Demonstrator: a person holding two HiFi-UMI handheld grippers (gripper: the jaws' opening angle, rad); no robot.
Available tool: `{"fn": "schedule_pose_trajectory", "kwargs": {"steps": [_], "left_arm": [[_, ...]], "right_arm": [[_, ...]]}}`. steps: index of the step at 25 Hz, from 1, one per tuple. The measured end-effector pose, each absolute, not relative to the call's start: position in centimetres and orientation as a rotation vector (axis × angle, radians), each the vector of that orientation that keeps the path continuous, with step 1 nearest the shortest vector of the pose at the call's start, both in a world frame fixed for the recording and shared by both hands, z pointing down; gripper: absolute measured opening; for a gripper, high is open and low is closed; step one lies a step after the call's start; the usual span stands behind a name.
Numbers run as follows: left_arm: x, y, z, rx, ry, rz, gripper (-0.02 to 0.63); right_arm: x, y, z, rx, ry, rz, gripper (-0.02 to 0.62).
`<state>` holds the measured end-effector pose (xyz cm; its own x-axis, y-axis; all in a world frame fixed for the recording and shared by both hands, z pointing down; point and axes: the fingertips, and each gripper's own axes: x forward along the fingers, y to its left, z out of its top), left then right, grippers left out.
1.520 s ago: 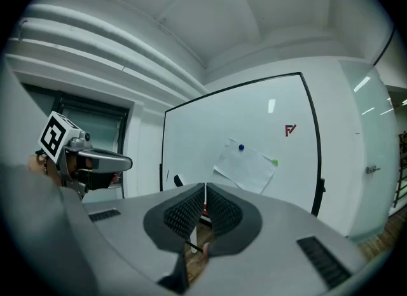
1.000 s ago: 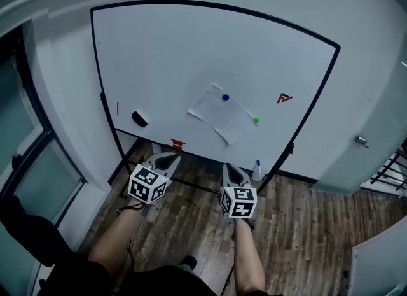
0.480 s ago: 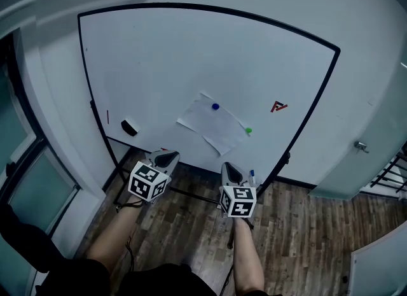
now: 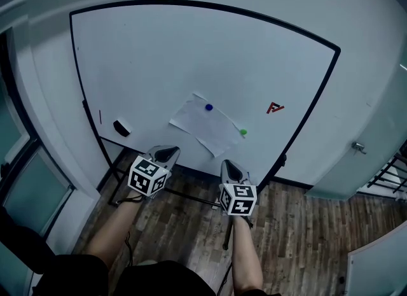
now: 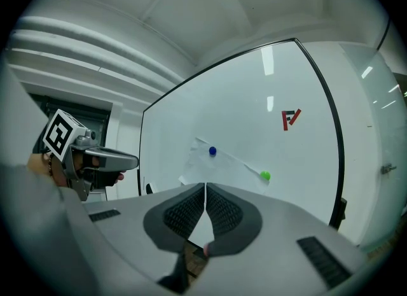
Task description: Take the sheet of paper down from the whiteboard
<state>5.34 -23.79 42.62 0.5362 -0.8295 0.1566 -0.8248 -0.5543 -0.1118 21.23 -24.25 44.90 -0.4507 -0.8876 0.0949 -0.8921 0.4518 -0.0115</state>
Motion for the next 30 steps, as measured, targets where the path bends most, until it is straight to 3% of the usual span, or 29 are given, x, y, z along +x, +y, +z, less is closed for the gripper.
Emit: {"fn": "schedule_pose_trajectory", "kwargs": {"steps": [17,30], "left_arm": [[5.0,-28.6,44.1,-2.791,1.414,-0.297,0.021],[-0.4,-36.5,41.5,-2.783,1.350,-0.273,0.021]], "right_arm": [[20.6,-27.9,45.7,1.631,-2.571,0.130,0.026],[14.1,-35.2,42.8,1.697,-2.561,0.077,0.026]]}}
